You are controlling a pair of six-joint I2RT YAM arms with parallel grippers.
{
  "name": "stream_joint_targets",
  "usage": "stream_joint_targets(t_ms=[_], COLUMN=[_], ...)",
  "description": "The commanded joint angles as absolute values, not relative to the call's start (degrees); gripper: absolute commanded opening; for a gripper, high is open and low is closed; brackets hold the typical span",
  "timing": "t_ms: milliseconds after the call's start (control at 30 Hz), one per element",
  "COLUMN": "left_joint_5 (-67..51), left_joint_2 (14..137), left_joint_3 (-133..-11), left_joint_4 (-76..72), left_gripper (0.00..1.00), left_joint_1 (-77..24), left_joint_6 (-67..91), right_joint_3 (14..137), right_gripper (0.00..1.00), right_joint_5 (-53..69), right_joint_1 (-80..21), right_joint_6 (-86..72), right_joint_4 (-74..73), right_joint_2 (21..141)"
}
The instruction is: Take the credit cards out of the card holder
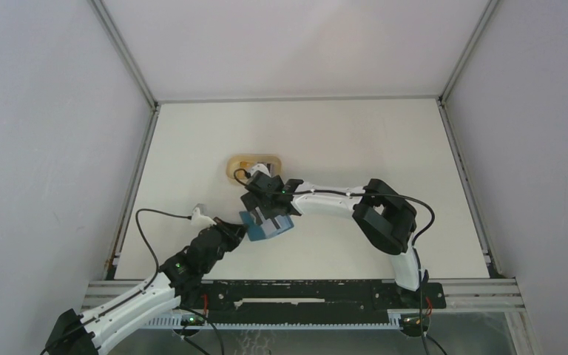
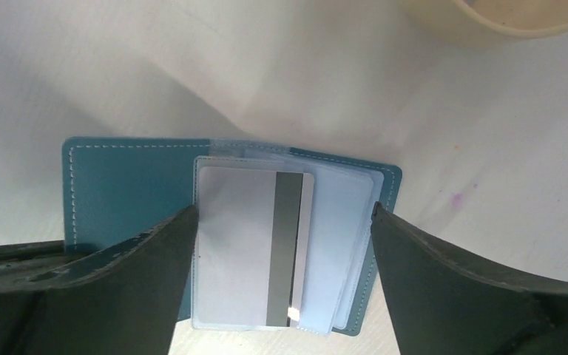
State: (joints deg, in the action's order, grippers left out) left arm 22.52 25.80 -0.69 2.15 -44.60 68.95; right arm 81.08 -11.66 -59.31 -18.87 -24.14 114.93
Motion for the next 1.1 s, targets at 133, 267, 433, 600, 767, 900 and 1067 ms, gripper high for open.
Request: stream_joint_targets(t_ms=[133, 267, 433, 600, 767, 900, 1067], left_joint_5=[23.64, 23.76, 23.82, 23.94, 24.16, 24.36, 24.19], left_joint_2=[25.81, 25.81, 25.1, 24.34, 24.28, 24.22, 24.46], left_joint_3=[7.22, 7.26, 7.21, 7.25, 7.34, 7.25, 7.36], left_joint_4=[-0.36, -0.35, 1.41, 2.16, 2.76, 2.9, 2.9], left_gripper=[0.0, 0.0, 0.0, 0.0, 0.0, 0.0, 0.0], left_joint_1=[-44.38, -44.38, -44.38, -44.4, -44.39, -44.38, -44.38], left_joint_6=[67.59, 67.54, 67.5, 67.24, 67.17, 67.21, 67.12], right_joint_3=[82.56, 78.02, 71.81, 66.18, 61.94, 60.97, 60.33], right_gripper=[1.0, 1.0, 1.0, 0.95, 0.82, 0.81, 0.81], right_joint_5=[-2.4, 12.29, 21.15, 30.62, 34.27, 33.68, 33.38], right_joint_1=[-56.4, -52.56, -49.81, -47.47, -47.99, -49.1, -49.82], right_joint_6=[-16.41, -22.38, -27.46, -33.03, -37.39, -38.14, -39.53], right_joint_4=[-15.73, -5.59, 2.15, 8.13, 13.53, 13.67, 14.67], right_joint_2=[107.52, 104.71, 103.43, 106.81, 108.67, 109.98, 111.88])
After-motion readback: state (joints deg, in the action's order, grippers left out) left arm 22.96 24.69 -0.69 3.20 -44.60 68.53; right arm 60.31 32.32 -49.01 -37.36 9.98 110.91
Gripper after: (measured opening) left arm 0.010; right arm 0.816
